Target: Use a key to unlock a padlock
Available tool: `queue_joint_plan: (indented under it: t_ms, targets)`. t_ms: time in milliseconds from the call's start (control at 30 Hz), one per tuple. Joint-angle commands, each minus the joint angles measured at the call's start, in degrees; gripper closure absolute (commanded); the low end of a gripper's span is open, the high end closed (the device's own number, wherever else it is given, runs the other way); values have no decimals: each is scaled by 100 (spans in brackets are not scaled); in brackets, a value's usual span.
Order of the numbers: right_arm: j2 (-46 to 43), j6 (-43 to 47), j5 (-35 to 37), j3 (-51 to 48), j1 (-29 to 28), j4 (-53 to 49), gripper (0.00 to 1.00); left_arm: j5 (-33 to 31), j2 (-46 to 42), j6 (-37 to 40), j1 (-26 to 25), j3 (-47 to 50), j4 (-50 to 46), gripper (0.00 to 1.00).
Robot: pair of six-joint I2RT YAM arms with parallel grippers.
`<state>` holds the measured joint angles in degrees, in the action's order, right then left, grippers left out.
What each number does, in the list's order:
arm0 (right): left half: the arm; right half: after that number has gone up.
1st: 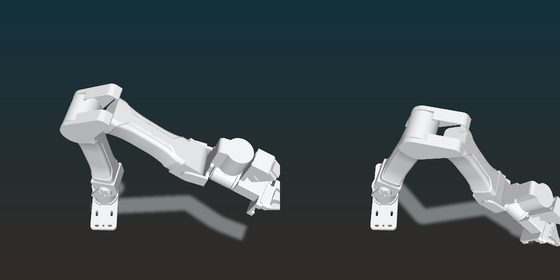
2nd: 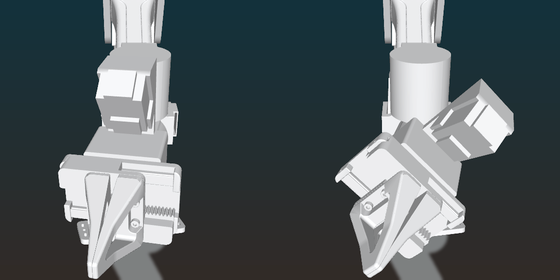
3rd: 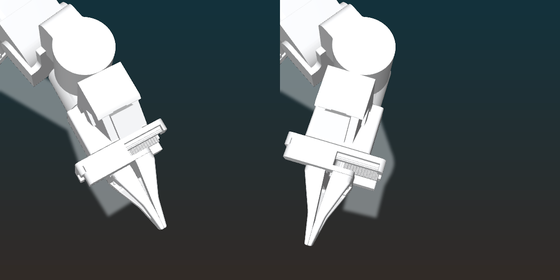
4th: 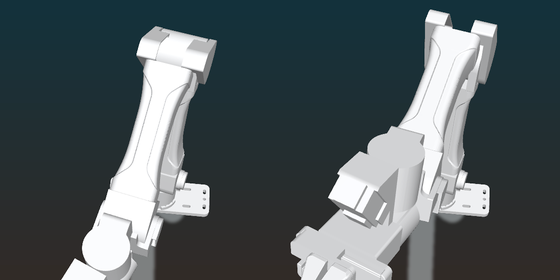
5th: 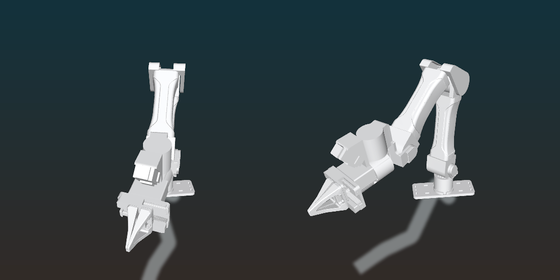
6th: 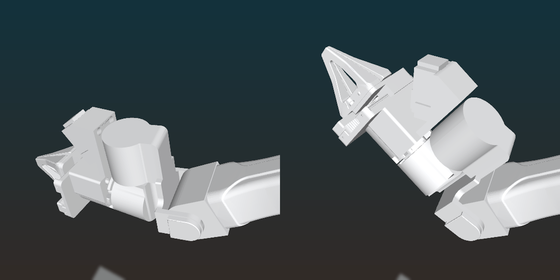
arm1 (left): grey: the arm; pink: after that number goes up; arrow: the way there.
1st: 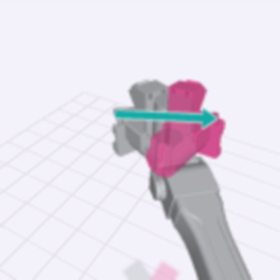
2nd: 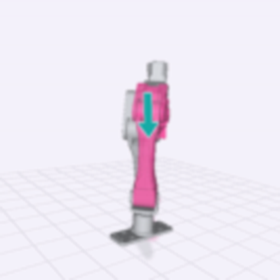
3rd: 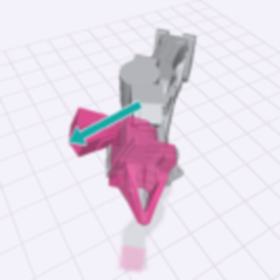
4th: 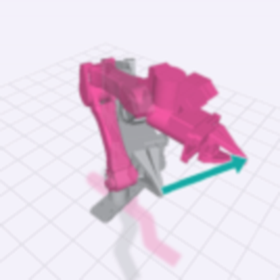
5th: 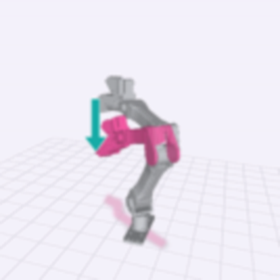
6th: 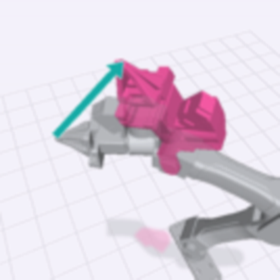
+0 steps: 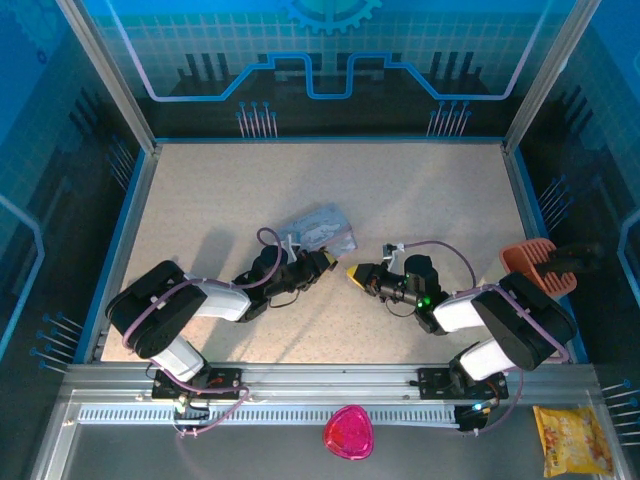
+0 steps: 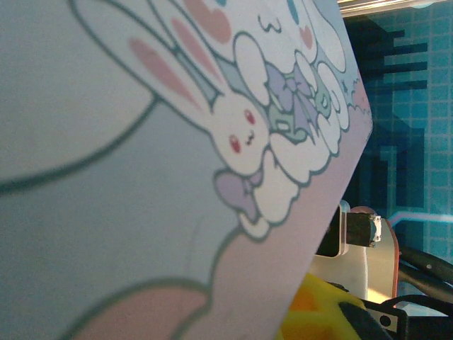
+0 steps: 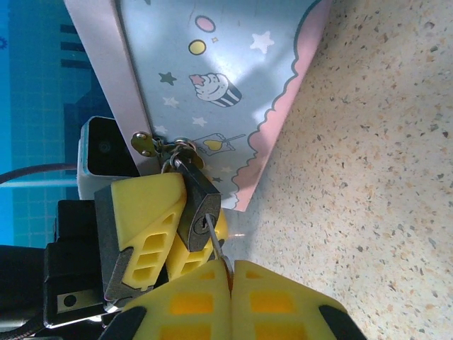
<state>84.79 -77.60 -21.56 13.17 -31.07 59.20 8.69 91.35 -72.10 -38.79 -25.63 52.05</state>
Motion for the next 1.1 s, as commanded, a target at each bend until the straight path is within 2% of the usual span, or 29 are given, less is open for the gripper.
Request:
queue_joint_plan:
  t_ms: [0, 467, 933, 1067]
  targets:
    - [115, 21, -69, -17, -11, 210, 100, 124, -195, -36, -2, -144, 185, 100]
    - [399, -115, -37, -11, -130, 659, 100, 124, -164, -21, -6, -101, 211, 100]
    - [-410, 372, 72, 102, -198, -642, 100, 85, -142, 5, -5, -102, 239, 100]
    - [-422, 395, 35, 152, -193, -690, 100, 114, -142, 8, -4, -118, 230, 100]
